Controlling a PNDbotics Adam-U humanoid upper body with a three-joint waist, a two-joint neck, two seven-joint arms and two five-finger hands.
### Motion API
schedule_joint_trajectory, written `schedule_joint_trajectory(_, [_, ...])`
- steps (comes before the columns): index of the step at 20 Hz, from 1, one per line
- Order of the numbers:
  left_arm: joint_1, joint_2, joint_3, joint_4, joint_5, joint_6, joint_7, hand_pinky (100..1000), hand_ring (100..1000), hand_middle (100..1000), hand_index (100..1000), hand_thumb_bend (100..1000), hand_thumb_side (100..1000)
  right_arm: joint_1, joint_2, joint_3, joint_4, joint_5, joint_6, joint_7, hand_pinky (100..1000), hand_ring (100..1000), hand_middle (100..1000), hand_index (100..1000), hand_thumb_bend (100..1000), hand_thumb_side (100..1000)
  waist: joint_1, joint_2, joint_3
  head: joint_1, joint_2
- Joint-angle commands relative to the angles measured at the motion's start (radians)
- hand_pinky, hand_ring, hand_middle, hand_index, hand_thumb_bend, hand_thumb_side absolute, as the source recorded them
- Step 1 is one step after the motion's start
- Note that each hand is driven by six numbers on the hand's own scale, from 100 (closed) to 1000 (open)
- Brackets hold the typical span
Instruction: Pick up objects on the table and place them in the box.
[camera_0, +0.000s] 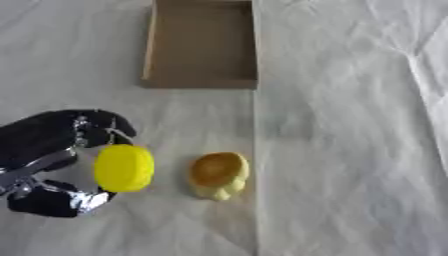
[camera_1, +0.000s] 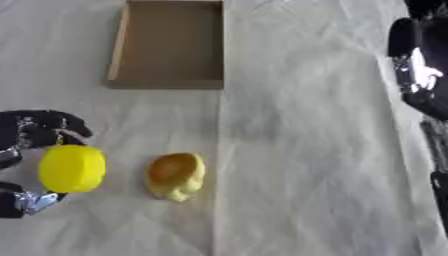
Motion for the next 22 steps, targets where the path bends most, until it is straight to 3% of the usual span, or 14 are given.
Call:
schedule_joint_trajectory(1, [-0.037, 0.032, 0.042, -0.024, 0.045, 0.016, 0.018, 813, 882, 773, 760, 136, 178, -0.008, -0.021, -0.004, -0.017, 0.000, -0.004, 0.004, 946, 888, 657, 888, 100, 534, 0.004, -0.017, 0.000, -0.004, -0.005])
schedule_joint_trajectory(9, [-0.229, -0.010, 0.054, 0.042, 0.057, 0.055, 0.065, 807, 867, 765, 754, 106, 100, -0.032, -0.036, 0.006, -0.017, -0.016, -0.022, 0.004, 940, 882, 658, 885, 100, 533, 0.004, -0.012, -0.024, 0.015, -0.018])
schedule_joint_trajectory(16, [-0.409, -0.058, 0.067, 0.220, 0.071, 0.066, 0.064, 814, 876, 768, 753, 100, 138, -0.077, -0.063, 0.014, -0.017, -0.041, -0.043, 0.000, 932, 871, 662, 880, 100, 533, 0.012, 0.003, -0.060, 0.033, -0.030])
schedule_joint_trajectory(22, [-0.540, -0.128, 0.109, 0.372, 0.049, 0.076, 0.022, 819, 885, 773, 758, 100, 172, -0.120, -0.081, 0.033, -0.017, -0.069, -0.061, 0.011, 928, 866, 663, 877, 100, 533, 0.023, 0.016, -0.110, 0.080, -0.051])
